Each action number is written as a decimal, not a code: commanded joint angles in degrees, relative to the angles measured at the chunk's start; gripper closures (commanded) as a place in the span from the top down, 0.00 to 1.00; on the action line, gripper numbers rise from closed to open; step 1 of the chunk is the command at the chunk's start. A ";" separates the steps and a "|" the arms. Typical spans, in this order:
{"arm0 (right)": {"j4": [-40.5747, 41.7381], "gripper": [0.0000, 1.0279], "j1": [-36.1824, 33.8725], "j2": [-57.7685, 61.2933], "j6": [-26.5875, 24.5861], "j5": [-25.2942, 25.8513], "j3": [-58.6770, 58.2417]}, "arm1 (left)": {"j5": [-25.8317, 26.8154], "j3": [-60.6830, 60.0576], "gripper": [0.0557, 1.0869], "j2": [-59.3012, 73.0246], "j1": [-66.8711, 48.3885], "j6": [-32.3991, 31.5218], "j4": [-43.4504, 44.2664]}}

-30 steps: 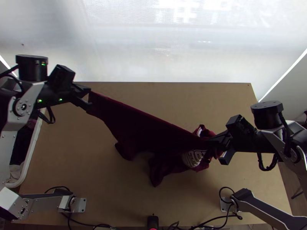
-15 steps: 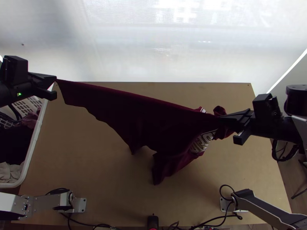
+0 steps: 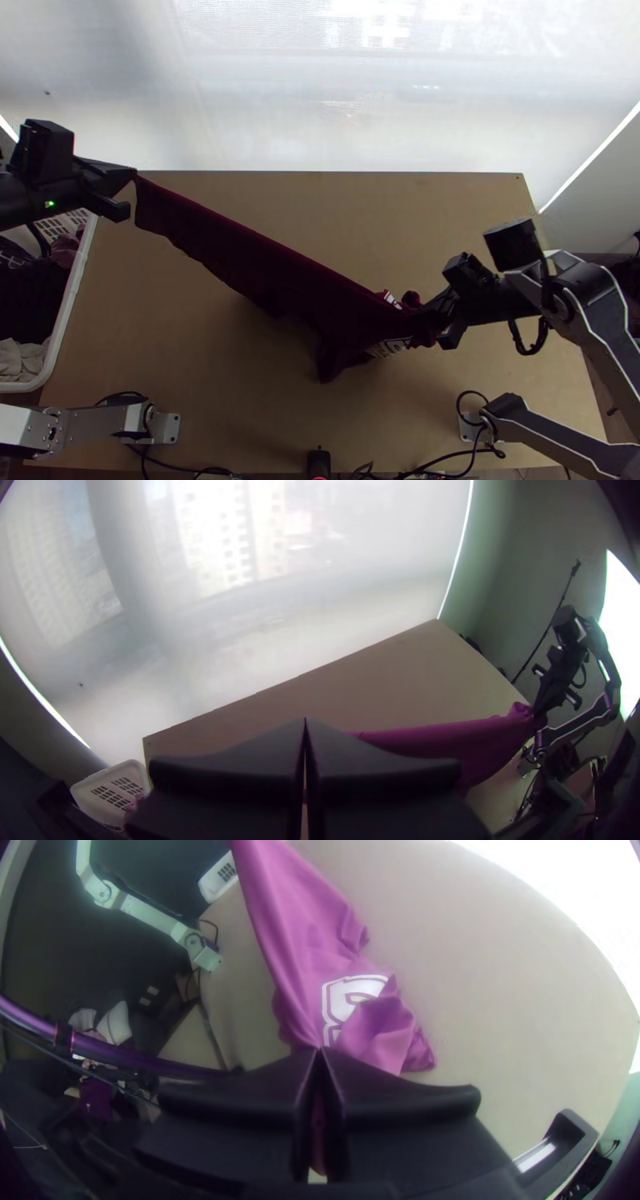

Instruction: Fold the t-shirt

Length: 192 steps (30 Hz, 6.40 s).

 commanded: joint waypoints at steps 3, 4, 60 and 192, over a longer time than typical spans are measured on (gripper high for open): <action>4.58 0.07 5.98 5.20 -0.18 -1.19 -5.60 | 0.67 -4.19 0.04 -0.05 -11.76 -0.93 -2.30; 4.84 0.07 6.42 5.55 -0.10 -1.19 -5.51 | 0.75 -4.98 0.04 0.12 -12.64 -1.37 -2.22; 24.26 0.85 -2.99 15.40 -7.92 6.28 -28.80 | -0.91 -44.80 0.04 -9.63 4.68 22.36 4.90; 14.51 0.77 16.79 19.88 -2.65 18.14 -4.28 | 5.06 -46.73 0.03 -18.51 25.86 31.41 -0.99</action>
